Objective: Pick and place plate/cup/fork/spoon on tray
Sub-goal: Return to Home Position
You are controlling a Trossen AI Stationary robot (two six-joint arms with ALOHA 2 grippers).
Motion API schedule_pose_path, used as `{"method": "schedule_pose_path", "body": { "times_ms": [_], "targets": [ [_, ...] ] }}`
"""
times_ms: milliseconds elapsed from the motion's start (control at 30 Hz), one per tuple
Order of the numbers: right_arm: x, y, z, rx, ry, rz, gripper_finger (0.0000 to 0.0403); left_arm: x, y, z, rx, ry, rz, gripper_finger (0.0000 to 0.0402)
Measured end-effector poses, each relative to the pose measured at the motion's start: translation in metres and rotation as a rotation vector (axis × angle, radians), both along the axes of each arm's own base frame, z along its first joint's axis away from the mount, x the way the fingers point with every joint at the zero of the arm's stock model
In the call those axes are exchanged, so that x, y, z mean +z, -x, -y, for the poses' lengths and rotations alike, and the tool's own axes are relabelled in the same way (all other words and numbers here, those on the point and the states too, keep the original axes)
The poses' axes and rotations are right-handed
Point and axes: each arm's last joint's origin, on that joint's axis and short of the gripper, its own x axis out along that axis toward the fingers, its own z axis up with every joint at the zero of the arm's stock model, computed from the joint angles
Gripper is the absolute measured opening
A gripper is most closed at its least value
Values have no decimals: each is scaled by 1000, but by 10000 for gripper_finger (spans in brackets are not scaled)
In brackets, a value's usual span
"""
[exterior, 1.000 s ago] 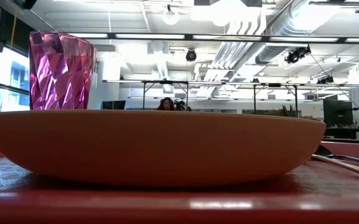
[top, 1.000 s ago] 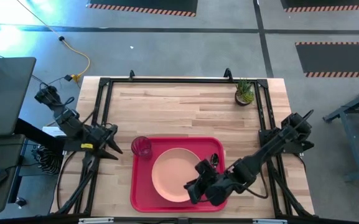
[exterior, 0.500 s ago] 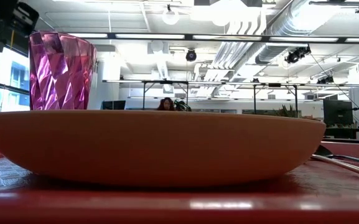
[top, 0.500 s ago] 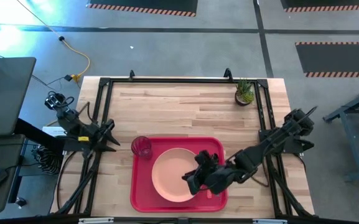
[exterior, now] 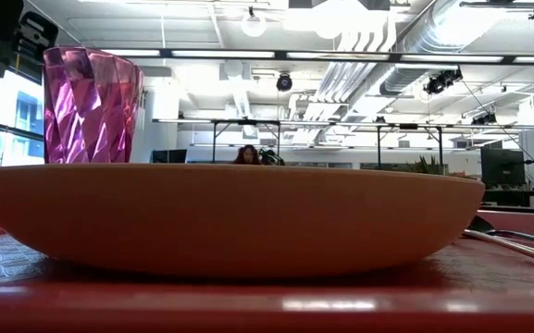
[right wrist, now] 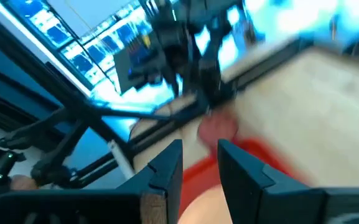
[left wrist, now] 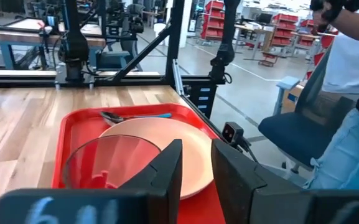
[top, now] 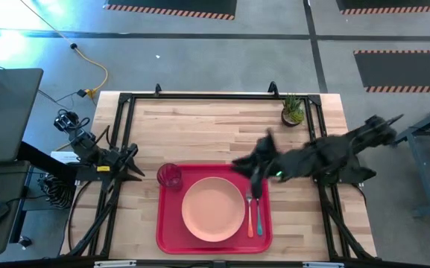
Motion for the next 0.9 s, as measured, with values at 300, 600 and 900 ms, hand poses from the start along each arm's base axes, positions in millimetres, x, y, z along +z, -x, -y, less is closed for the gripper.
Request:
{"method": "schedule_pose_path", "body": {
  "times_ms": [300,600,900],
  "targets": [
    [49,87,55,-87,345,31,91,-1,0,0,18,73,-38,41],
    [15,152,89,-223,445,-55,91,-1,-1,-2,103,138,-56,8],
    [-65,177,98,-160,422,54,91,-2,-2,-6,225,205,-79,5]
  ]
}}
